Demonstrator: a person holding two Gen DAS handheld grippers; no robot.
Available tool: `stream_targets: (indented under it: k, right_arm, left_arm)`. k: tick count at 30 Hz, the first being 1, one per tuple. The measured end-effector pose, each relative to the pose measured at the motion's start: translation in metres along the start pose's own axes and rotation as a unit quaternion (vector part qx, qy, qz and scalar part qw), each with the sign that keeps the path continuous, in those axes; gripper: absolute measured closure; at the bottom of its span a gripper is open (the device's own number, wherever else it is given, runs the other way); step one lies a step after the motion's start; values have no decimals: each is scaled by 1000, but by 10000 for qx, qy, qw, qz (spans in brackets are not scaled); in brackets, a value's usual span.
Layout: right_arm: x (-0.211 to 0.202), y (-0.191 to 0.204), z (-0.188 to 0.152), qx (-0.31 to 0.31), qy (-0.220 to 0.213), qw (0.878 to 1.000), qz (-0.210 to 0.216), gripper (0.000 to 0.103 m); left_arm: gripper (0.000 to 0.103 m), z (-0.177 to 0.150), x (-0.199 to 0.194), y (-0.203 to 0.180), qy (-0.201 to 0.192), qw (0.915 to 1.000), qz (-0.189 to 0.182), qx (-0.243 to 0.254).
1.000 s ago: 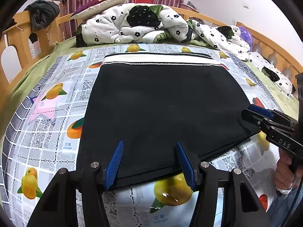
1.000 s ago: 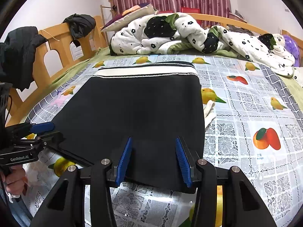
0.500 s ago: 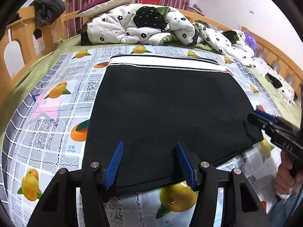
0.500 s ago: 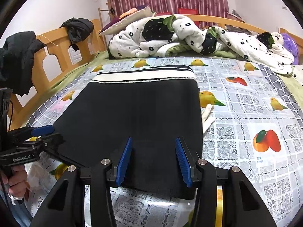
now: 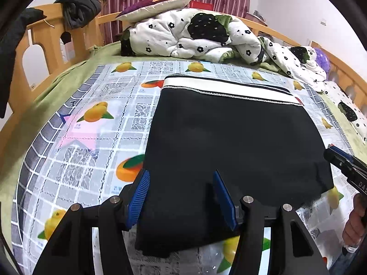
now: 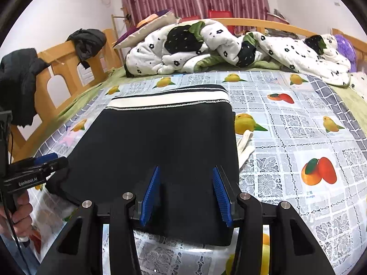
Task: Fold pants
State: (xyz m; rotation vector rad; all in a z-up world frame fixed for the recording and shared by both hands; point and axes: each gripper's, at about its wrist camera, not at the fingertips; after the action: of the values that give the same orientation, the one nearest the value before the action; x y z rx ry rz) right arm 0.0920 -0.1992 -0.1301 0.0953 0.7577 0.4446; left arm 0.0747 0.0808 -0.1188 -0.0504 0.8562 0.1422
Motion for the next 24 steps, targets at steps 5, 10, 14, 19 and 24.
stream_targets:
  k: [5, 10, 14, 19, 24]
  right_arm:
    - [8, 6, 29, -430, 43, 9989, -203, 56]
    - [34, -2, 74, -457, 45, 9987, -237, 56]
    - [69, -8, 101, -610, 206, 9972, -385, 56]
    - [113, -24, 101, -443, 548, 9965, -440, 56]
    - [122, -21, 101, -636, 535, 9950, -552, 56]
  left_arm:
    - [48, 25, 14, 2, -31, 9997, -183, 161]
    - [48, 65, 47, 0, -27, 9998, -202, 70]
    - [48, 89, 79, -2, 67, 9999, -28, 88]
    - [48, 94, 110, -4, 298, 9995, -53, 101]
    - [47, 108, 113, -11, 129, 9997, -80, 181]
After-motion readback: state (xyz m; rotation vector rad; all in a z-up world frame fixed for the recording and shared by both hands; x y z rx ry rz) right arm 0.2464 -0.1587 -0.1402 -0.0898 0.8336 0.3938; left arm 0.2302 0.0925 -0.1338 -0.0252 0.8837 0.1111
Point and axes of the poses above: each gripper's, at about its wrist camera, not at the fingertips, and x roughly the way its jaws point, y to its left, z to its top, and after that the axes turned 6 degrees about z, right-handed
